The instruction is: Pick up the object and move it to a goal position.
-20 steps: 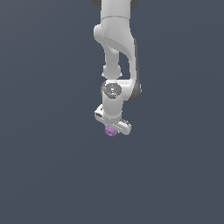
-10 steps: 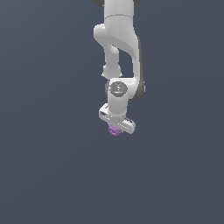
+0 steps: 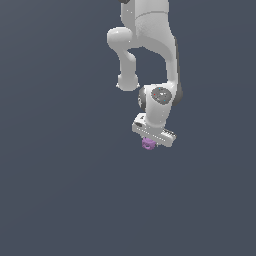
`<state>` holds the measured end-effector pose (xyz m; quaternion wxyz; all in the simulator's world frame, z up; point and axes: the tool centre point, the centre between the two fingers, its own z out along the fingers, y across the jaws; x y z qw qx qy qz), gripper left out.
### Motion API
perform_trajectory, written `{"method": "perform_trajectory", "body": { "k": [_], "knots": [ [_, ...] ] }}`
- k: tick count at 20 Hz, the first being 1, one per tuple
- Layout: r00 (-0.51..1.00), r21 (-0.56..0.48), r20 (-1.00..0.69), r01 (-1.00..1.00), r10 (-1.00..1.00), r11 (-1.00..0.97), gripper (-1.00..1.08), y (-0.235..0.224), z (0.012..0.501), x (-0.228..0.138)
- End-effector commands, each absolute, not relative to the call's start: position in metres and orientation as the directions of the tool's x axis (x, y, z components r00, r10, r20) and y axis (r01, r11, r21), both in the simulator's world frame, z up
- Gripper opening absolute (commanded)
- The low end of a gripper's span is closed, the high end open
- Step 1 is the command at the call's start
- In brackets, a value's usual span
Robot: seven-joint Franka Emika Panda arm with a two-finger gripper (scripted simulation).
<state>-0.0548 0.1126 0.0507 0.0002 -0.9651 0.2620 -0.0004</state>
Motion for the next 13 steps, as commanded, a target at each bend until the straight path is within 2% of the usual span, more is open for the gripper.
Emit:
{"method": "perform_trajectory", "body": {
  "k": [1, 7, 13],
  "knots": [
    [0.862, 0.000, 0.001, -0.506, -0.506, -0.862, -1.00, 0.137, 0.053, -0.061],
    [0.862, 0.000, 0.000, -0.506, -0.506, -0.862, -1.00, 0.175, 0.057, -0.070],
    [0.862, 0.000, 0.000, -0.506, -0.506, -0.862, -1.00, 0.188, 0.058, -0.072]
  ]
}}
